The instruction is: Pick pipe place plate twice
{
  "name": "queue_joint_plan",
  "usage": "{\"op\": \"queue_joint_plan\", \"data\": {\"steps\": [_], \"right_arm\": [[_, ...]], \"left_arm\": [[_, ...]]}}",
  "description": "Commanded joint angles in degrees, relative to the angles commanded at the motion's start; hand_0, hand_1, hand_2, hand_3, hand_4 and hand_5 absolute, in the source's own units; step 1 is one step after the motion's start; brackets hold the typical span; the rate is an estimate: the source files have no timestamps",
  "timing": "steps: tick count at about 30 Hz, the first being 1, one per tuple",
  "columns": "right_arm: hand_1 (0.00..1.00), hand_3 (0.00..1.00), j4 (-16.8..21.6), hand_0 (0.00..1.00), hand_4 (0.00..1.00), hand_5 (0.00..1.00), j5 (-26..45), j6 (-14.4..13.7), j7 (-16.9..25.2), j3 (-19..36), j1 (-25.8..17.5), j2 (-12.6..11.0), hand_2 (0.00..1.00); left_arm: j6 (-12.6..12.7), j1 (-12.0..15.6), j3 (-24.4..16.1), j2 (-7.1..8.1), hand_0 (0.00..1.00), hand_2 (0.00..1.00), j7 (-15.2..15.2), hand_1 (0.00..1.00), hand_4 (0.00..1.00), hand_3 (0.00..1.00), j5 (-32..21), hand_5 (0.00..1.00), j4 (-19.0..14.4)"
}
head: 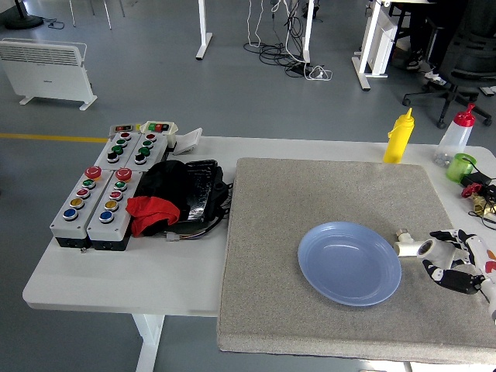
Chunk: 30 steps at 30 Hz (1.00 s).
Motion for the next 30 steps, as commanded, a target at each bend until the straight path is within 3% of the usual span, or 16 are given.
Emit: {"op": "queue_joint_plan", "data": {"steps": [10,11,12,17,18,23,24,29,30], "right_arm": [[0.567,0.632,-2.9,0.474,0.546,0.099,0.8,-1.6,3.4,-12.1,7.7,-1.6,0.585],[0.567,0.632,-3.5,0.474,0.546,0.099,0.0,-1.4,3.4,-13.7,8.6,-1.6,0.585],[0.610,0.636,-4.0,0.541,0.541,0.091,-0.7,-1.2,3.4,-14.7,9.2,-1.5,0.601],[0.610,0.636,-6.3,0.541,0.541,0.091,-3.0,0.8,2.8,-18.1,11.3,-1.4,0.601],[0.743,0.704,-6.5,0.776,0.584,0.106,-3.3,1.1,2.7,-18.4,11.4,-1.5,0.749],[0.743,0.704,-8.2,0.776,0.584,0.106,-6.1,3.8,4.1,-19.5,11.8,-1.7,0.749],[0.853,0.812,-8.3,0.956,0.781,0.215,-6.8,4.2,4.2,-19.6,11.7,-1.7,0.918],[0.853,0.812,-8.4,0.956,0.781,0.215,-7.6,4.7,5.4,-19.1,11.3,-1.9,0.918],[0.929,0.939,-8.4,0.998,0.849,0.248,-7.5,4.7,5.6,-19.0,11.3,-2.0,0.998]], "left_arm": [[0.1,-0.2,0.3,0.06,0.729,0.679,0.0,0.683,0.402,0.725,-0.3,0.998,0.0],[0.1,-0.2,0.3,0.05,0.729,0.679,0.0,0.683,0.402,0.725,-0.3,0.998,0.0],[0.2,-0.3,0.3,0.04,0.730,0.679,0.0,0.683,0.401,0.725,-0.4,0.998,0.0],[0.2,-0.2,0.5,0.05,0.730,0.679,0.1,0.683,0.401,0.725,-0.5,0.998,-0.1],[0.2,-0.2,0.5,0.05,0.730,0.679,0.1,0.682,0.402,0.725,-0.5,0.998,-0.1],[0.3,0.0,0.3,0.02,0.730,0.679,0.3,0.682,0.402,0.725,-0.2,0.998,-0.1],[0.3,0.0,0.3,0.02,0.731,0.678,0.3,0.682,0.404,0.724,-0.1,0.998,-0.2],[0.3,0.3,0.0,-0.01,0.731,0.678,0.5,0.682,0.404,0.724,0.4,0.998,-0.2],[0.3,0.3,0.0,-0.01,0.731,0.679,0.6,0.682,0.404,0.724,0.4,0.998,-0.2]]}}
